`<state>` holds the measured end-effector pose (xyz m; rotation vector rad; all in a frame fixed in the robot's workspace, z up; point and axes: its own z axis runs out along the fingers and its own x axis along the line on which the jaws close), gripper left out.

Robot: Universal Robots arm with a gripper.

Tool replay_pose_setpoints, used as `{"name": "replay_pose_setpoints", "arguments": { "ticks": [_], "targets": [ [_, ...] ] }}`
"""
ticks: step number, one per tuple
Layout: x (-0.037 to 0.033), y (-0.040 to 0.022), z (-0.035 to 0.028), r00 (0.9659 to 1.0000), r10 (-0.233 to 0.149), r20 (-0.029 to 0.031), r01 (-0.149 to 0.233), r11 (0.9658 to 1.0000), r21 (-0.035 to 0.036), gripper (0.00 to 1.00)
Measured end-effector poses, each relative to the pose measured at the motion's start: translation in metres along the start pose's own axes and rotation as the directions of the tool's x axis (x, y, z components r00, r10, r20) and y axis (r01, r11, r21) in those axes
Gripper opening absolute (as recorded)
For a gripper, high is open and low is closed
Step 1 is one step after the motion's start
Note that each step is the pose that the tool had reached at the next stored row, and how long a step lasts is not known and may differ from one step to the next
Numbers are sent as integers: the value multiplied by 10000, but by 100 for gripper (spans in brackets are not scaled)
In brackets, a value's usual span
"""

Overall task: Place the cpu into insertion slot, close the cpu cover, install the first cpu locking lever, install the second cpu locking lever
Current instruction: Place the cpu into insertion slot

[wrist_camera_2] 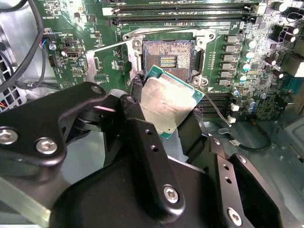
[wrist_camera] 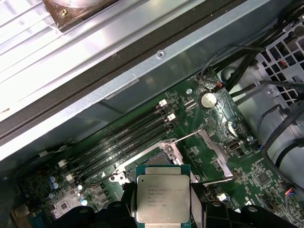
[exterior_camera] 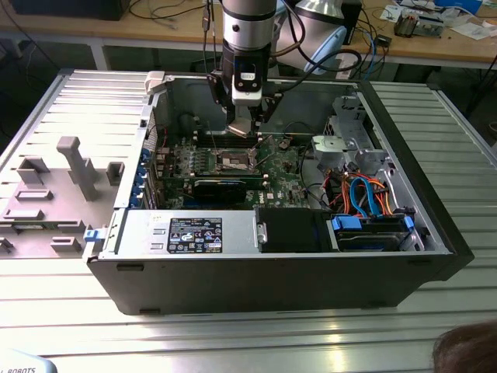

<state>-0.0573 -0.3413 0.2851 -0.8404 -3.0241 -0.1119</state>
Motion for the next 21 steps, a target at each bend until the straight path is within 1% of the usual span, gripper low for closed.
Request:
{"name": "replay_pose_setpoints", "arguments": {
  "ticks": [21],
  "targets": [
    [0, 0, 4, 9994, 334, 23, -334, 9994, -8, 55]
  ]
}}
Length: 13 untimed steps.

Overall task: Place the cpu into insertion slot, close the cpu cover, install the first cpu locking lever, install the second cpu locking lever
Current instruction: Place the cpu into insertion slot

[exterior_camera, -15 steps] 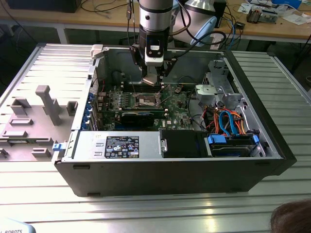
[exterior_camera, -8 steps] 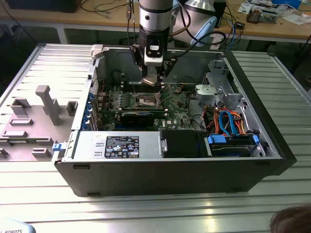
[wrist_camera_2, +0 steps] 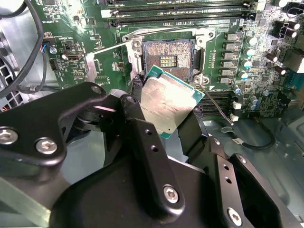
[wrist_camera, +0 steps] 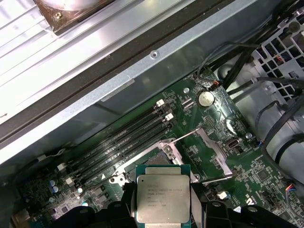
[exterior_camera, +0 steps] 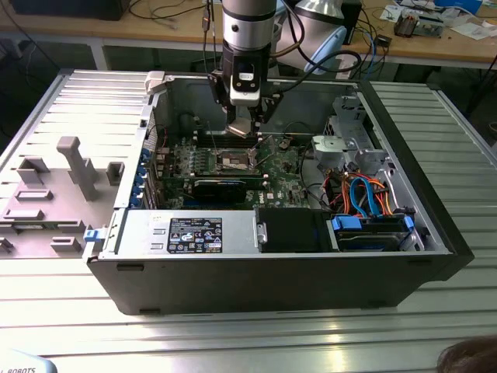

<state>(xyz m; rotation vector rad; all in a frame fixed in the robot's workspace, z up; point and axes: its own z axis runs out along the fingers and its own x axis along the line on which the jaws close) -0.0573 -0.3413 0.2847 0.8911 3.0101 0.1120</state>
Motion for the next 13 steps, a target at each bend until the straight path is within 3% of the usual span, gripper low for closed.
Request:
{"name": "replay_pose_setpoints", "arguments": {
  "ticks": [13],
  "targets": [
    [0, 0, 6, 9998, 177, 12, -177, 9998, -3, 55]
  ]
}}
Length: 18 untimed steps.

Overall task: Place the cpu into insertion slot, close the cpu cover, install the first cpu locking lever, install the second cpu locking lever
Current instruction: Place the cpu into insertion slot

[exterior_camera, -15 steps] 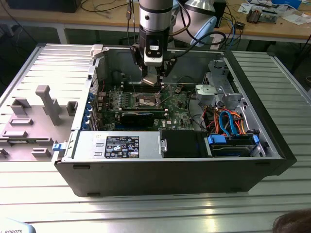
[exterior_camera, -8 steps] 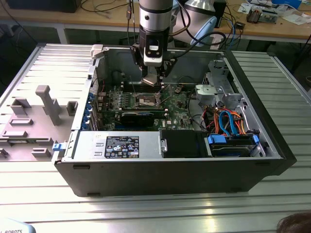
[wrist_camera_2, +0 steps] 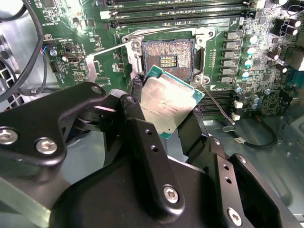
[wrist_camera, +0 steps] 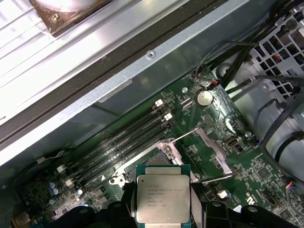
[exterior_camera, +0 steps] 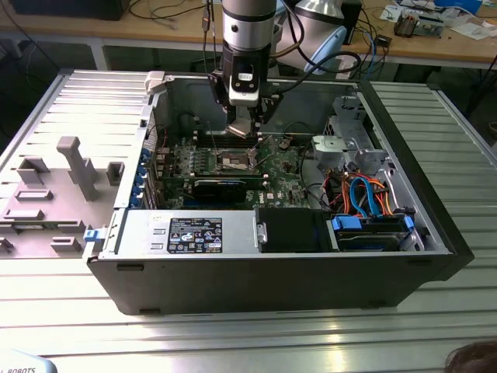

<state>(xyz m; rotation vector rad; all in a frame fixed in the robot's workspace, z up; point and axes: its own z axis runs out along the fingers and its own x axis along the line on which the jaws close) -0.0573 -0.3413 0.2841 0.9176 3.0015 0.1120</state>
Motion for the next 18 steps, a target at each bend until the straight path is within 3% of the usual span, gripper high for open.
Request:
{"name": "replay_pose_setpoints", "arguments": {
  "ticks": [18],
  "targets": [
    [0, 0, 6, 9998, 203, 14, -203, 9998, -4, 55]
  ]
}}
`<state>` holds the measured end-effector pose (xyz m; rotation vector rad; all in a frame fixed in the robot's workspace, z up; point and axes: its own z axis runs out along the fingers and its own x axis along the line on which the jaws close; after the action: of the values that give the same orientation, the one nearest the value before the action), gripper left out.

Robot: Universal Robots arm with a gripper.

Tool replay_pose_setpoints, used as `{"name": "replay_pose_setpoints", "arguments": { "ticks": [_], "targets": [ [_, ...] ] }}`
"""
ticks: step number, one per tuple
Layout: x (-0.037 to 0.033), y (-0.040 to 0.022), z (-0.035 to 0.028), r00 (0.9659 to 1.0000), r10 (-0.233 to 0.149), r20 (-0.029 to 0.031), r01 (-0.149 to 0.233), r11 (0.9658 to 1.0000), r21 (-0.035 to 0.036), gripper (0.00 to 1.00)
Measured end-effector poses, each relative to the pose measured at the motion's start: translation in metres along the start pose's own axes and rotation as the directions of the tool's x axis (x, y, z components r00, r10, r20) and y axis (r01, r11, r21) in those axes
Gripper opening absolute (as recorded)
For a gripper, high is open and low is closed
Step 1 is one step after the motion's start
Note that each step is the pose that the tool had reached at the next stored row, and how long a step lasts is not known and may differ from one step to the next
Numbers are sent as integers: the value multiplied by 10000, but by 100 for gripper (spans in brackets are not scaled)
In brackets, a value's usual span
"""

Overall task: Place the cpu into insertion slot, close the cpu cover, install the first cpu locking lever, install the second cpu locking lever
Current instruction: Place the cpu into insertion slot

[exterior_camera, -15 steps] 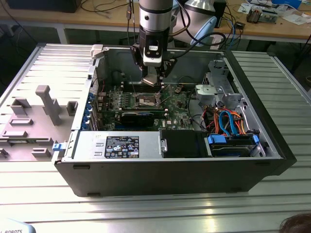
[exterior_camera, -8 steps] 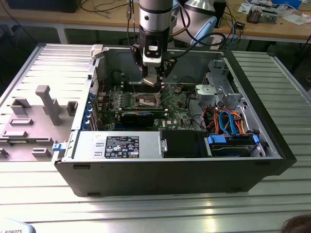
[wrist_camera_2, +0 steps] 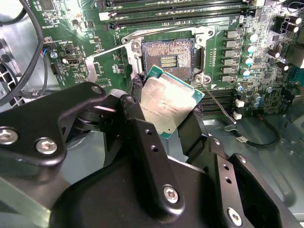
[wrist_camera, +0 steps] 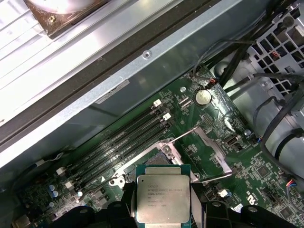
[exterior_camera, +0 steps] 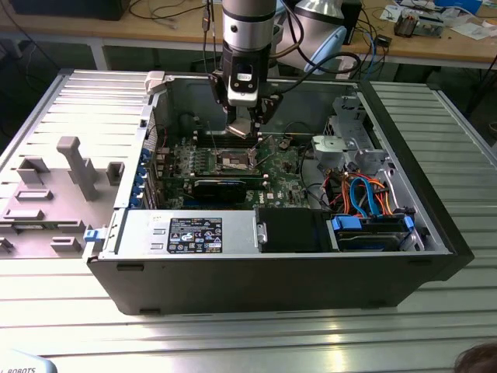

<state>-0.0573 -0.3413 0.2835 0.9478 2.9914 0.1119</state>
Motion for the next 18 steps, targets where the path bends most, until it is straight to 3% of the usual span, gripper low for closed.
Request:
{"name": "replay_pose_setpoints", "arguments": {
  "ticks": [18],
  "targets": [
    [0, 0, 5, 9998, 220, 15, -220, 9998, -5, 55]
  ]
}}
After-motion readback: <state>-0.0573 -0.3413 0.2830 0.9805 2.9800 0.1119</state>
